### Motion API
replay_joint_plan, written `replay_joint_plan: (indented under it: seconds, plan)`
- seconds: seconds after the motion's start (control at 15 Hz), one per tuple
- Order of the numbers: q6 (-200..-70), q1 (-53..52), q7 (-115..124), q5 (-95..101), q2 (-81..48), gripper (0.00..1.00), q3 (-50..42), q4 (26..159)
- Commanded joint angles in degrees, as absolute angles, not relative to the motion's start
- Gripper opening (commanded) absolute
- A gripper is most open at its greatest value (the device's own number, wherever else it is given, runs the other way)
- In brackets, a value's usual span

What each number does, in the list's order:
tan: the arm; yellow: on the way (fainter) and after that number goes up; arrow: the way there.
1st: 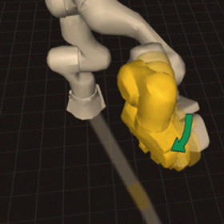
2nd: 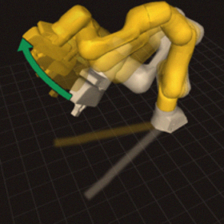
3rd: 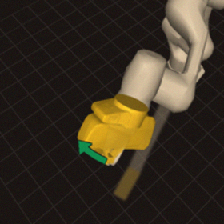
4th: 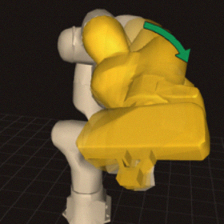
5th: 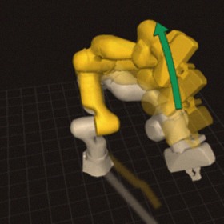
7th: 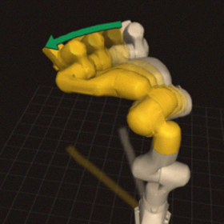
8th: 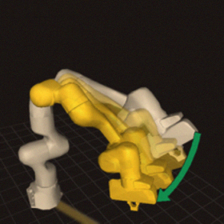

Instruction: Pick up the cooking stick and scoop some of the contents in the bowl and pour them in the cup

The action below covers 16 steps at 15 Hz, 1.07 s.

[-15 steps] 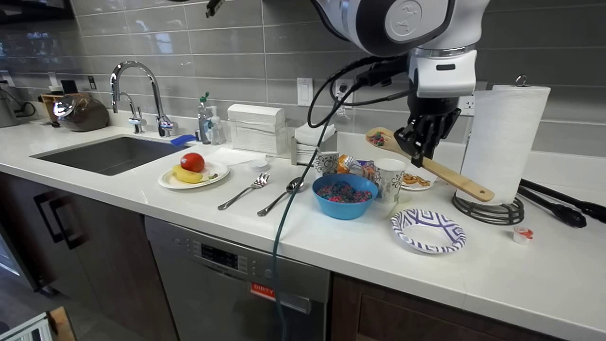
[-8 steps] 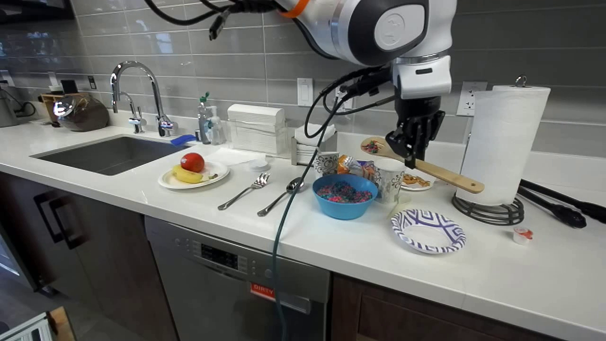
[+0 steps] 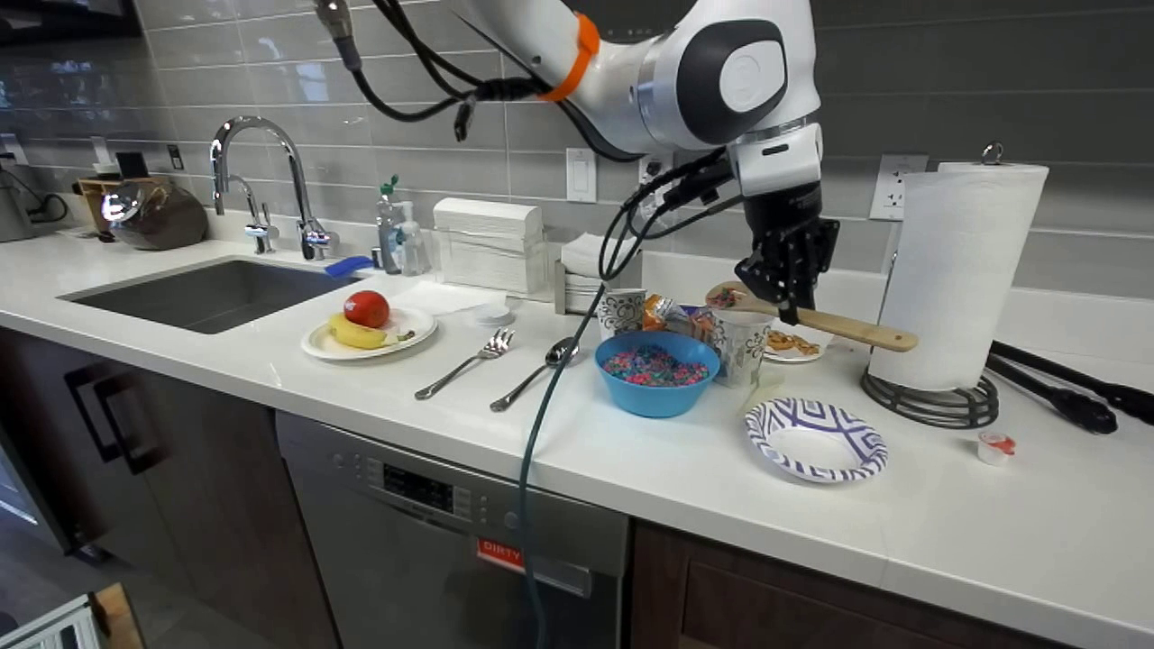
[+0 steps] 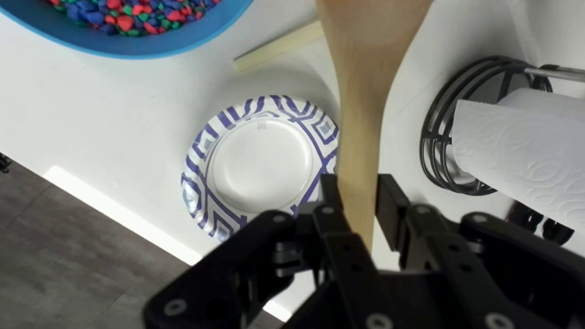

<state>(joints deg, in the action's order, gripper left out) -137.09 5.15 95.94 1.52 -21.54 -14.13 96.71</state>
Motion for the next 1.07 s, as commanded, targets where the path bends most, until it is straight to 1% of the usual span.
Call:
replay_joint_plan:
  seconds: [0.0,0.47,1.0]
  plan:
    - [-135.3,4.4,101.4,4.7,-26.5,0.06,-16.1,91.0]
    - [-134.6,4.4,107.4,4.3,-29.5,0.06,-16.9,86.0]
    - [-137.1,3.3,110.7,8.6,-28.1,0.06,-18.2,86.1]
